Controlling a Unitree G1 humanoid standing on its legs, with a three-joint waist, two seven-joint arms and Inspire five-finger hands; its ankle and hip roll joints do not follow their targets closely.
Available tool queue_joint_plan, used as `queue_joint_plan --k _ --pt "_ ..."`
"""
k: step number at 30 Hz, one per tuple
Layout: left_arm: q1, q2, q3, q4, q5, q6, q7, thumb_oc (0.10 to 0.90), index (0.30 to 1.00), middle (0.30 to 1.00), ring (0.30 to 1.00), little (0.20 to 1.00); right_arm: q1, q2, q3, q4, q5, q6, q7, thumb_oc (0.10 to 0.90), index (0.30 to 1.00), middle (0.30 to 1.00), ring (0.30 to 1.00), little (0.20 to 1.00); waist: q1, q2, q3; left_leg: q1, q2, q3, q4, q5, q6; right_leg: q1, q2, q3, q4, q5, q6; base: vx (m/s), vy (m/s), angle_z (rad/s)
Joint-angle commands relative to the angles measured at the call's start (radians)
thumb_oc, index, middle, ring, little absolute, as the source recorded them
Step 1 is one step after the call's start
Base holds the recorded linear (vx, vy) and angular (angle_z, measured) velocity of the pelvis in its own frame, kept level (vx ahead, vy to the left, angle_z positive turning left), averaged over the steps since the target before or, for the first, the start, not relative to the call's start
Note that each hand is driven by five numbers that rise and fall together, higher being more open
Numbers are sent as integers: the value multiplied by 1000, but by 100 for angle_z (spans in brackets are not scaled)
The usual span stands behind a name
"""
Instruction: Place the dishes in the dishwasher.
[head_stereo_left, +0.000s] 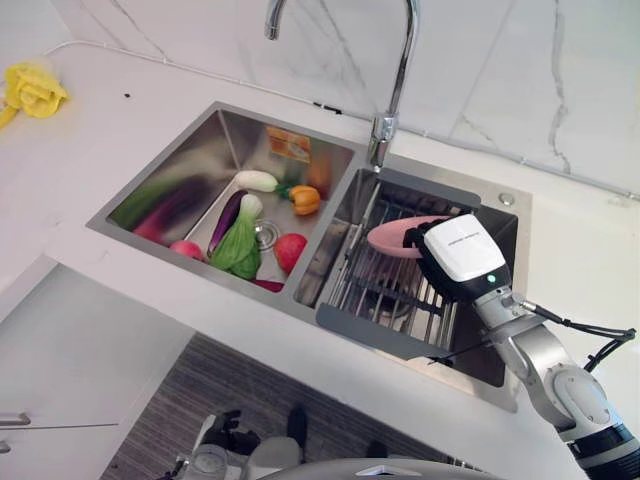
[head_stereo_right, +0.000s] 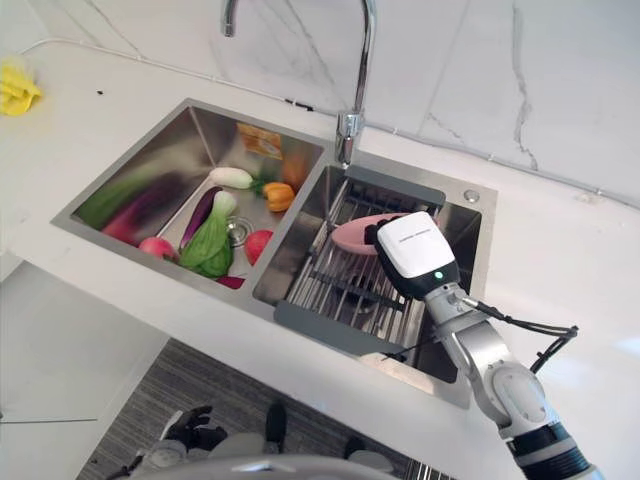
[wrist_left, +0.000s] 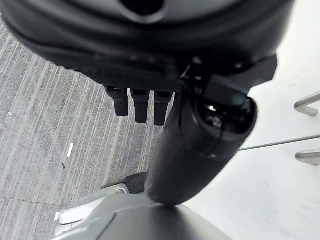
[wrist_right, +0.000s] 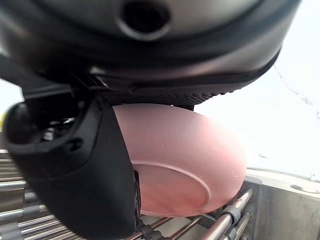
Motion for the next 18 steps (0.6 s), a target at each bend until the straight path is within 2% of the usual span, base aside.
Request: queue_joint_plan --k 1,8,10,18 --pt "-27 -24 -53 70 24 -14 16 800 900 900 900 900 -49 -27 -68 -131 75 0 -103 400 300 300 300 300 30 13 -50 60 94 -3 5 -89 -91 -75 -139 -26 77 53 104 0 0 0" --pt "-9 -24 -58 61 28 -14 32 800 900 900 900 900 -43 23 -118 -220 250 -44 -150 400 300 300 300 300 24 19 -52 63 98 3 5 -86 -96 -62 -132 -24 54 55 101 0 0 0" --pt "-2 -23 -50 63 28 -13 41 800 900 900 900 900 -30 43 -162 -271 330 -70 -179 400 300 300 300 300 17 23 -53 63 103 6 5 -82 -99 -59 -128 -24 50 53 98 0 0 0" --pt "25 -25 -33 57 26 -17 64 800 900 900 900 900 9 97 -287 -390 452 -125 -257 400 300 300 300 300 1 39 -54 55 111 5 5 -69 -115 -55 -114 -33 43 47 91 6 -30 0"
